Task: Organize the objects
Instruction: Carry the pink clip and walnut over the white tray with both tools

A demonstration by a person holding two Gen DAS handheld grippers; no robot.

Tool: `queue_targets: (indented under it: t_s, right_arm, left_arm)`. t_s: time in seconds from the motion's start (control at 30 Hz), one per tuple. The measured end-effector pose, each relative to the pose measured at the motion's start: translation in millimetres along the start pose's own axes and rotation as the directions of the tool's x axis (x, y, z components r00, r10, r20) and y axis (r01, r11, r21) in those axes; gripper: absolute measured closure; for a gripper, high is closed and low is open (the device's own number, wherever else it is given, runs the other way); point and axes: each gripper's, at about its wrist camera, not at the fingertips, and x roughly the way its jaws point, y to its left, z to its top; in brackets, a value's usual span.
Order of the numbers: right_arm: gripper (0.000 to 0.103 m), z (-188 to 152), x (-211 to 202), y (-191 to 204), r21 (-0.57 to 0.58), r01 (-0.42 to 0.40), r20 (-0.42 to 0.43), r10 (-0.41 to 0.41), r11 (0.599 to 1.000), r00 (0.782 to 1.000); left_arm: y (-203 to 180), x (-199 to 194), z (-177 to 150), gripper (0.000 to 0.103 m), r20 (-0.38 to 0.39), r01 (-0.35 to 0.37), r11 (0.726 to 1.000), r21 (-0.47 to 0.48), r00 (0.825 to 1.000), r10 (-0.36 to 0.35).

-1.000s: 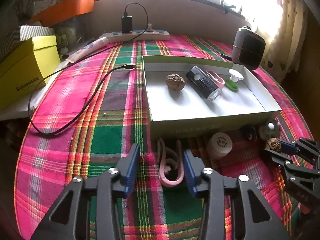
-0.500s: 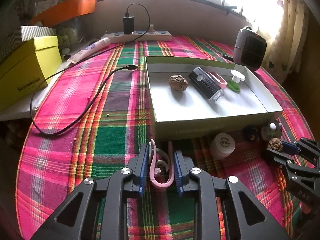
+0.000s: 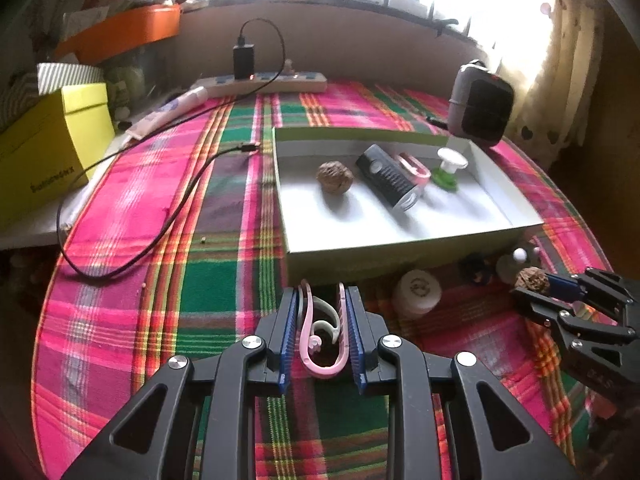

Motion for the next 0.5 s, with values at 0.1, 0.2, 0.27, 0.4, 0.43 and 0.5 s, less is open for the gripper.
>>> queue_targets:
  t_s: [0.1, 0.2, 0.27, 0.4, 0.43, 0.5]
  right_arm:
    - [0.073, 3.8, -5.5, -0.9, 0.004, -0.003, 0.017, 0.003, 1.0, 1.0]
    - [0.073, 8.5, -9.4, -4.2, 0.011, -0.008, 0.028, 0.008, 1.0, 1.0]
    - [0.073, 12.6, -11.2, -6.9, 0.014, -0.012, 0.037, 0.011, 1.0, 0.999]
    - [0.073, 23.8, -13.7, -11.5, 0.015, -0.006, 0.055, 0.005, 1.0, 0.998]
    - [0.073, 25.9, -13.8, -13.5, 0.017, -0.005, 0.057, 0.005, 1.0, 0.998]
    - [0.073, 33.2, -13.3, -17.0, 0.02, -0.003, 0.064, 0.002, 1.0, 0.998]
  left_arm:
    - [-2.6, -5.9, 5.2, 0.081, 0.012, 0.021, 1.0, 0.002, 1.0, -0.022]
    - [-3.6, -9.0, 11.1, 0.081, 0.018, 0.039, 0.999, 0.0, 0.999, -0.039]
    - [-4.0, -8.9, 15.9, 0.081, 0.021, 0.046, 0.999, 0.0, 0.999, -0.046]
    - [-3.5, -6.7, 26.2, 0.081, 0.026, 0.06, 0.998, -0.005, 0.998, -0.06]
    - [-3.4, -6.0, 28.8, 0.081, 0.028, 0.061, 0.998, -0.006, 0.998, -0.061]
    - [-4.4, -3.4, 35.0, 0.081, 0.032, 0.058, 0.998, 0.002, 0.998, -0.058]
